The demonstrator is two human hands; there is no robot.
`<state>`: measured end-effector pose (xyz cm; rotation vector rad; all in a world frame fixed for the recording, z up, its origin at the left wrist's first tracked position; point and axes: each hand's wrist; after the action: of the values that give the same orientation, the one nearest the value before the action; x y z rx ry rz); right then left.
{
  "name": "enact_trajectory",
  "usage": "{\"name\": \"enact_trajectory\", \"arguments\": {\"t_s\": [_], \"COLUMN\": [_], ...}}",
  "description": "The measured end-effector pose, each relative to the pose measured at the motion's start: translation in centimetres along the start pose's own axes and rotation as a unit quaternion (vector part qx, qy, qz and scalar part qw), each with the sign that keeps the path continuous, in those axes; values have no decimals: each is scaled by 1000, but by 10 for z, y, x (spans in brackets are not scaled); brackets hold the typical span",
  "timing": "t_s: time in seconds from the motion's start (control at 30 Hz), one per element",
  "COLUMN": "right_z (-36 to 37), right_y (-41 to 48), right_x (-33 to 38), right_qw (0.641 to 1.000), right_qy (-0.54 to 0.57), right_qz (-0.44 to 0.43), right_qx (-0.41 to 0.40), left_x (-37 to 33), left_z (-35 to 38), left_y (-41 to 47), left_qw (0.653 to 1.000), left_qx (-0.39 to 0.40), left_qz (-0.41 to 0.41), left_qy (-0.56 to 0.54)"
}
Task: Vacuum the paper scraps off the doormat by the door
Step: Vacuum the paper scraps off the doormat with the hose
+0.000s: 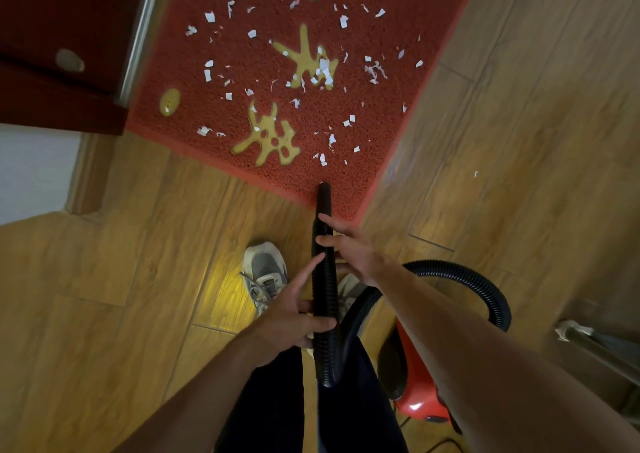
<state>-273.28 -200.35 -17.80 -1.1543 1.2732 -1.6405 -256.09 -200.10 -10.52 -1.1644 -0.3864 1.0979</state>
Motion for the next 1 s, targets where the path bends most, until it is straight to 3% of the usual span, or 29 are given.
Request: {"name": "enact_trajectory", "arguments": {"t_s": [0.33,0.67,1.0], "right_z": [7,0,0], "right_y": [1,-2,-9], "right_x": [3,-16,-19], "right_qw": [999,1000,998], "right_qy": [10,7,22], "right_qz": [-43,4,-50], "right_qx": [-15,-8,-12], "left_x": [2,13,12], "left_z": [-1,3,10], "left_y": [-1,-1,-1], "left_qw": [1000,999,1000], "left_qx": [-12,16,-8], "left_qz": [14,-24,-6], "left_qy": [-8,-17,10]}}
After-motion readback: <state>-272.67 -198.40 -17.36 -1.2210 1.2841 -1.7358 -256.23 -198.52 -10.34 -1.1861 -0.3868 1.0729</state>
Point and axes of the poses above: each hand's wrist, its own y-axis towards the middle knuckle, its own z-axis out of the palm, x = y × z, and after that the axes turned 5 degrees about y, right-handed
